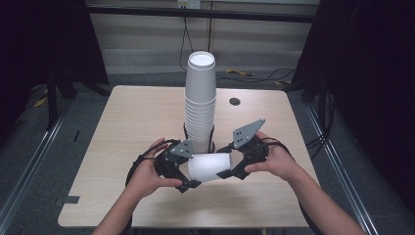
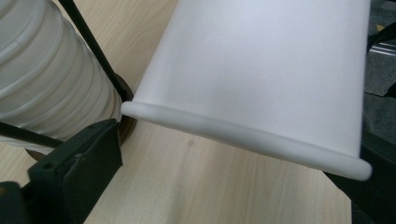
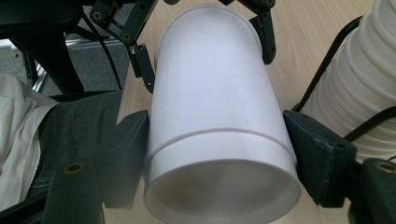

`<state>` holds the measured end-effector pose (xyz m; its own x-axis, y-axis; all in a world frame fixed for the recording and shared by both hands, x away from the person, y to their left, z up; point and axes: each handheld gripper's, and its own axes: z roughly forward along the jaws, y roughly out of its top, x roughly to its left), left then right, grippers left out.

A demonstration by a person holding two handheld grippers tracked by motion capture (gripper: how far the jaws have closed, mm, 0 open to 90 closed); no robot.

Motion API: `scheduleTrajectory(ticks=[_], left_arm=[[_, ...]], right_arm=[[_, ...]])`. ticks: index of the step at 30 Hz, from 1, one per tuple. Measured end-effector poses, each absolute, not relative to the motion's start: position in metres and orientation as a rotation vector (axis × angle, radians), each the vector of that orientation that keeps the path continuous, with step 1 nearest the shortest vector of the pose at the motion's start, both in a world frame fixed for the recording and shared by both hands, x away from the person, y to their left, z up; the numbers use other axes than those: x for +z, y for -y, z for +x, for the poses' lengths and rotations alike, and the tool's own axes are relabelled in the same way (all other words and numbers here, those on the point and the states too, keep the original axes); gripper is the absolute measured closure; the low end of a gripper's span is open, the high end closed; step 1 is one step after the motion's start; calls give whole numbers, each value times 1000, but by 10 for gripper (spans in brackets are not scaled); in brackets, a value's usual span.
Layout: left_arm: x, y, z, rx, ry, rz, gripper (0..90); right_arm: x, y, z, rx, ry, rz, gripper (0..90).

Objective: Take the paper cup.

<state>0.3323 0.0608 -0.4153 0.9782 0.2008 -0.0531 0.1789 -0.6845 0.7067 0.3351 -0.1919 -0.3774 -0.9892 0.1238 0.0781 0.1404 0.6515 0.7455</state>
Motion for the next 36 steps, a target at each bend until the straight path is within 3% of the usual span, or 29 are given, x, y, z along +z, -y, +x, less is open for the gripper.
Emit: scheduleTrajectory(ticks=[5, 36], left_arm=[[-414, -64, 332, 36, -227, 2300, 91], [-400, -71, 331, 49, -210, 2317, 152]], right_arm=[[-377, 193, 337, -1294, 2833, -231, 258], [-384, 193, 338, -1309, 2792, -259, 261]])
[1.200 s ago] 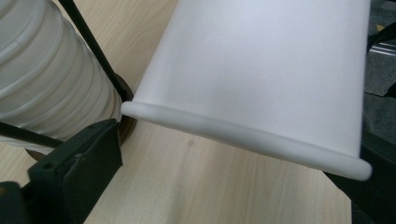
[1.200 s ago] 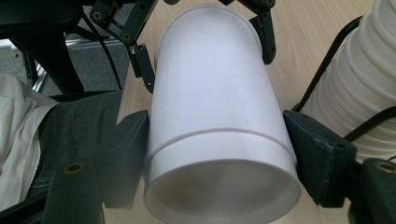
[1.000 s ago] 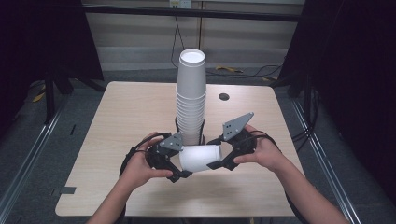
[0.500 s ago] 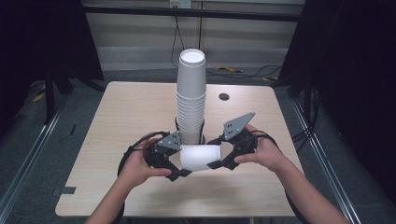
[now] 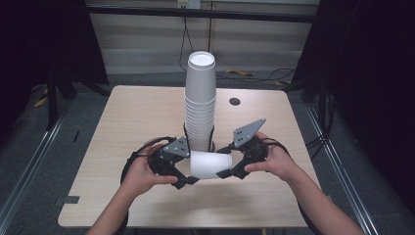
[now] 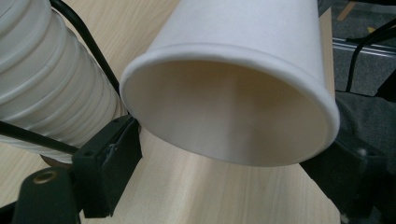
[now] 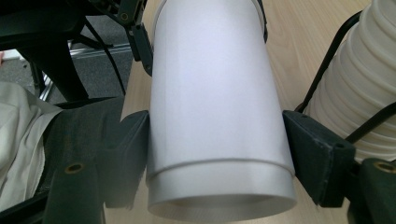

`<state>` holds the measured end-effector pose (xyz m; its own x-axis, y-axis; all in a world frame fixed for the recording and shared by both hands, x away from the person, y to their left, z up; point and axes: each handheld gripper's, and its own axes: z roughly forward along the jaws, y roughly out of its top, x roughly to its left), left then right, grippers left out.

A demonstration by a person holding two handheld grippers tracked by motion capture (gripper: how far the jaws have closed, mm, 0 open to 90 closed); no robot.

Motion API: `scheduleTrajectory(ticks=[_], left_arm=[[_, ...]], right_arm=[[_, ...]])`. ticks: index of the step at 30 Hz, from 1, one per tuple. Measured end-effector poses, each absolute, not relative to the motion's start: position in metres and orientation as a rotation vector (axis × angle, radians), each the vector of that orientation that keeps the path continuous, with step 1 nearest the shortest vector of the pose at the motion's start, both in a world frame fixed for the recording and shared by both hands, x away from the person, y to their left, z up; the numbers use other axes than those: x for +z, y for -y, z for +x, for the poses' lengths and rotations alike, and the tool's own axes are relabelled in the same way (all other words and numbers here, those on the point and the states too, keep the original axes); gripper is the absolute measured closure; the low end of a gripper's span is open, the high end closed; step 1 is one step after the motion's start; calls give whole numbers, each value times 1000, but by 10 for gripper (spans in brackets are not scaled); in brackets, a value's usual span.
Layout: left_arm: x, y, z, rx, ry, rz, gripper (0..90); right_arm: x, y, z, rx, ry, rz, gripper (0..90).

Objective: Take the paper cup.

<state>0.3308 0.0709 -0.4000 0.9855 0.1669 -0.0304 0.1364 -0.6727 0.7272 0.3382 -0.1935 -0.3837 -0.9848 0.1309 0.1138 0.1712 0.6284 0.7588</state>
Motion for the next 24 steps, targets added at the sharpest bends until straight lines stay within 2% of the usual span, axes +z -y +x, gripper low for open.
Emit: scheduleTrajectory(ticks=[24], left_arm=[[-395, -73, 331, 33, -232, 2326, 163]], right_arm=[[-392, 192, 339, -1312, 2753, -304, 250]])
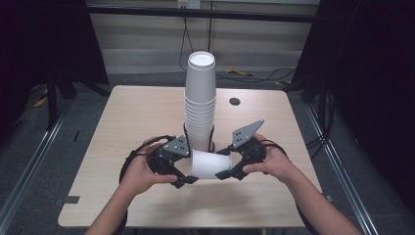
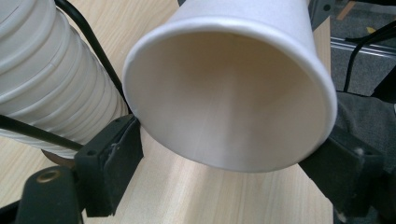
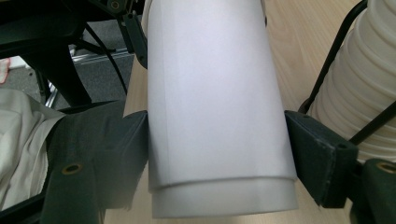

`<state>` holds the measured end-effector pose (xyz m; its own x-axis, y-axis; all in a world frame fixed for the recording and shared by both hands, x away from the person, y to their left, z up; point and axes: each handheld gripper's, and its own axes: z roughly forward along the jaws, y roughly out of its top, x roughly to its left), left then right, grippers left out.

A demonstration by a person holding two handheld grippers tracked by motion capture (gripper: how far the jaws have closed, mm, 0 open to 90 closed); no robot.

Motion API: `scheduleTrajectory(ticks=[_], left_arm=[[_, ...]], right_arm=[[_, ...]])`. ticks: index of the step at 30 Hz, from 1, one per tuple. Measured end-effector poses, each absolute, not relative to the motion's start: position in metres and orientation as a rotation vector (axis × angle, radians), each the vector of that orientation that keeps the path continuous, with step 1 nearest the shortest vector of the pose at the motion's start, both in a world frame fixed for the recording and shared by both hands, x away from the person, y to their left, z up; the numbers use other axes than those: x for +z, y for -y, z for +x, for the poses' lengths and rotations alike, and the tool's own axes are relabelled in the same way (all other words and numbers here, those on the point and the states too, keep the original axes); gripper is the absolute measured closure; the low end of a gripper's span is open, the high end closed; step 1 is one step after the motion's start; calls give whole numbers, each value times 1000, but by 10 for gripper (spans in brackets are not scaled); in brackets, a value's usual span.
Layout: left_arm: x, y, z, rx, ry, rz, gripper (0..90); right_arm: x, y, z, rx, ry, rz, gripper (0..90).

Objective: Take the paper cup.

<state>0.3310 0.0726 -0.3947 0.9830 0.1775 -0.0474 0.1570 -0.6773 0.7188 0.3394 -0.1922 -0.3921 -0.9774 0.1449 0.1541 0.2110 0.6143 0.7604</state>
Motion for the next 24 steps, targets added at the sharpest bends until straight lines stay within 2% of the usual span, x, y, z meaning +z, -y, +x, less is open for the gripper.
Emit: scheduleTrajectory(ticks=[24], left_arm=[[-390, -73, 332, 12, -244, 2325, 169]], right_arm=[[-395, 194, 338, -1337, 2735, -353, 223]])
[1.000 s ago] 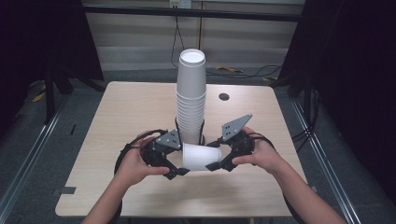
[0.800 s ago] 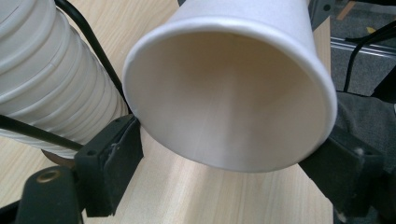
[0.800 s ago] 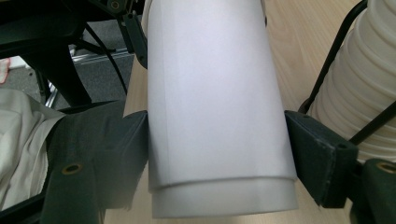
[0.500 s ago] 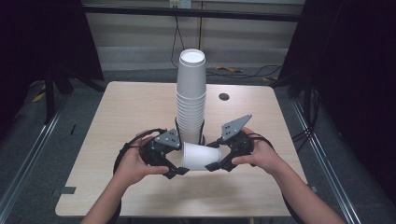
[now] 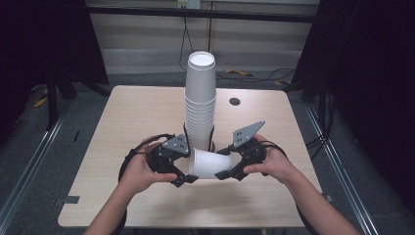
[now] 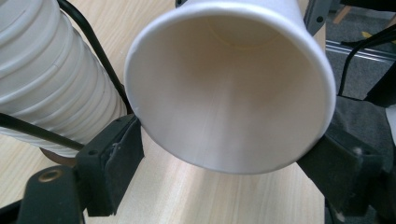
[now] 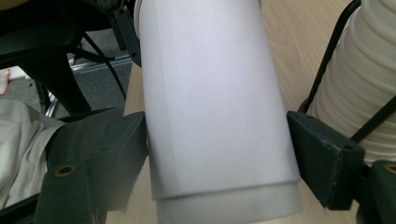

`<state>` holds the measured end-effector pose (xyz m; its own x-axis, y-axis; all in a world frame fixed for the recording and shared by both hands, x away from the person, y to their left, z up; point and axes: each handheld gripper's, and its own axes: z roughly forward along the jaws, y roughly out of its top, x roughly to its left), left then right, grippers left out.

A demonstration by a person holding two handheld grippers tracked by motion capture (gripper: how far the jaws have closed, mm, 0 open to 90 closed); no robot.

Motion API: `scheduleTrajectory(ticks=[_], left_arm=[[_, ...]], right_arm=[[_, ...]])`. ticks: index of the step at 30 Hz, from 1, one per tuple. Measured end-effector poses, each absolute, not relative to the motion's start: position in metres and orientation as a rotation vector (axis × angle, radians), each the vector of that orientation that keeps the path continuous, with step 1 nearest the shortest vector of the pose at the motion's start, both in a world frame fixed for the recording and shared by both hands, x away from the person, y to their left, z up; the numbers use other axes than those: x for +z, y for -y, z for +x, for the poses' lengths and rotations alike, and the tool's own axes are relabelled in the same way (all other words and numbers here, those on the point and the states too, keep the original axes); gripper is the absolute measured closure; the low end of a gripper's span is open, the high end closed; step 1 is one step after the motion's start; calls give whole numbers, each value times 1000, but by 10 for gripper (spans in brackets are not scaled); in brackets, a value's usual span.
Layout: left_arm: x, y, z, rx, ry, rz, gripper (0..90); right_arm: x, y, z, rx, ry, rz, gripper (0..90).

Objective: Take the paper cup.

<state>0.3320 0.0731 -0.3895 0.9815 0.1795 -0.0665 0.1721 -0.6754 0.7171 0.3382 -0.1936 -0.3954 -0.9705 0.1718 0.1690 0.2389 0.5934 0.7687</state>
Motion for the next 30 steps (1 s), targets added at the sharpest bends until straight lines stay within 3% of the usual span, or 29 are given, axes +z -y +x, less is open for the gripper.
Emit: scheduleTrajectory(ticks=[30], left_arm=[[-388, -82, 334, 15, -289, 2356, 173]], right_arm=[[-396, 199, 338, -1352, 2751, -367, 223]])
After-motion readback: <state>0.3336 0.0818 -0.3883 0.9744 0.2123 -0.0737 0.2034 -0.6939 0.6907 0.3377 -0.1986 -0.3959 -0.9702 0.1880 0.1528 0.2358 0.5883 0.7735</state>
